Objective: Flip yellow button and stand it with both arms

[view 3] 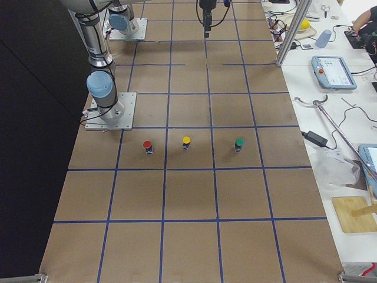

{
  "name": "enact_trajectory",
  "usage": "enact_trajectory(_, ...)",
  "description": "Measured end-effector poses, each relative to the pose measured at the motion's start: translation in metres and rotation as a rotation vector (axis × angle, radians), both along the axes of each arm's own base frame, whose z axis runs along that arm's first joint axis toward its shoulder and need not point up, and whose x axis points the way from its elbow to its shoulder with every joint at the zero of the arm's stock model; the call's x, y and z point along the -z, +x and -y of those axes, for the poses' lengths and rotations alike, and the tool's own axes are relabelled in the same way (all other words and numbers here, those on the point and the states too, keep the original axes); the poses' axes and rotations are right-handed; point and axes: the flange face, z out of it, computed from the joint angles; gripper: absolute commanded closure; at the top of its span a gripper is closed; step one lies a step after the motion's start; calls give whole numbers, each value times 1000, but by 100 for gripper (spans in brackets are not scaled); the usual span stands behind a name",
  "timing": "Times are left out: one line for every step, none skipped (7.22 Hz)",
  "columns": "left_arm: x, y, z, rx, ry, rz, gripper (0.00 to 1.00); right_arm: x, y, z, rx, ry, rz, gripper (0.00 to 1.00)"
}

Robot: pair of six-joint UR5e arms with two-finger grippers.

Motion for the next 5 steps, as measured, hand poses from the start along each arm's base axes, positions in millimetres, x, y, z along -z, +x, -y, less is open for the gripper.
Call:
enact_trajectory(-1,0,0,0,-2,0,0,0,-2,2,6,-11,2,3)
enact_trajectory(-1,0,0,1,-1,1,0,0,-3,4,11,-16,5,3)
enact_trajectory(-1,0,0,2,-1,1,0,1,-8,7,21,-14,9,3)
enact_trajectory(-2,0,0,2,-3,1,0,3,-17,11,36,-9,13,3)
enact_trajectory(-2,0,0,2,-2,1,0,4,-27,14,49,-5,17,3)
